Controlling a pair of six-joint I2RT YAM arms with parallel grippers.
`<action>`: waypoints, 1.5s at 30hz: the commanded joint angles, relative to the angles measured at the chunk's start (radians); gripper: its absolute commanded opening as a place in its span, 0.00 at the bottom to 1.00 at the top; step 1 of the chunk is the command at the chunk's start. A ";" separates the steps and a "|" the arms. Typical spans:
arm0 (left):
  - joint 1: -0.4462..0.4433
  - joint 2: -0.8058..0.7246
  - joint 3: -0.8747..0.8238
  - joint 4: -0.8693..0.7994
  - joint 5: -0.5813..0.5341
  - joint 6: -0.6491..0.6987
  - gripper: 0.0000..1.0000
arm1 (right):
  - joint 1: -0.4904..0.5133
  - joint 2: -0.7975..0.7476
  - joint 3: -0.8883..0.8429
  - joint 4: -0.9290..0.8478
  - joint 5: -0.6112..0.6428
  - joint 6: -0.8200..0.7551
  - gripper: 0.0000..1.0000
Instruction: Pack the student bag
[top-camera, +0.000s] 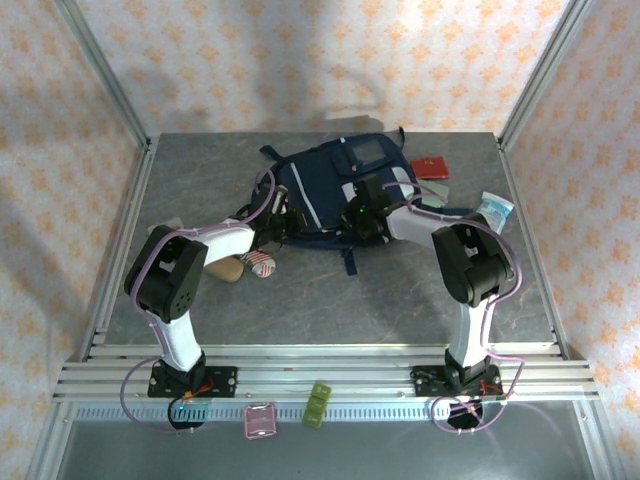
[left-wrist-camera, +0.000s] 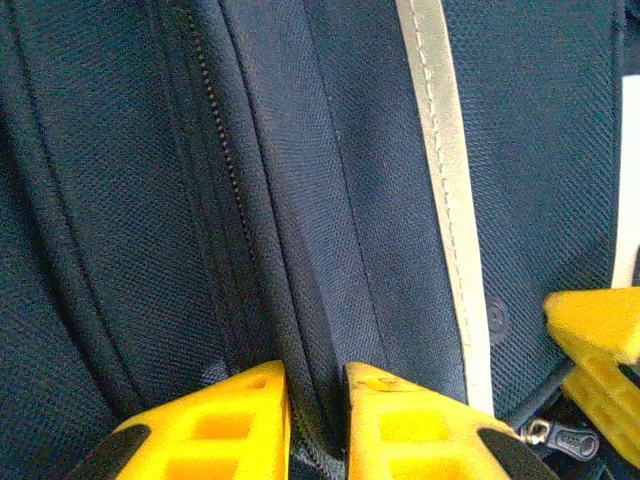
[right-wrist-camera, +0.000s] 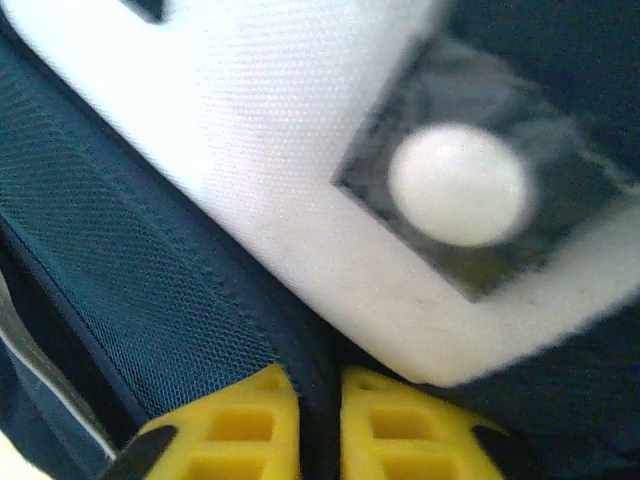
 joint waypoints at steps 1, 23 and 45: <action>-0.019 0.010 0.029 -0.037 0.022 0.007 0.18 | -0.005 0.058 0.024 0.060 -0.011 -0.008 0.00; -0.091 -0.329 0.007 -0.058 -0.140 0.060 0.41 | 0.008 -0.191 0.063 0.206 -0.017 0.068 0.00; -0.020 -0.145 -0.014 -0.013 -0.278 0.164 0.26 | 0.065 -0.284 0.030 0.282 0.037 0.164 0.00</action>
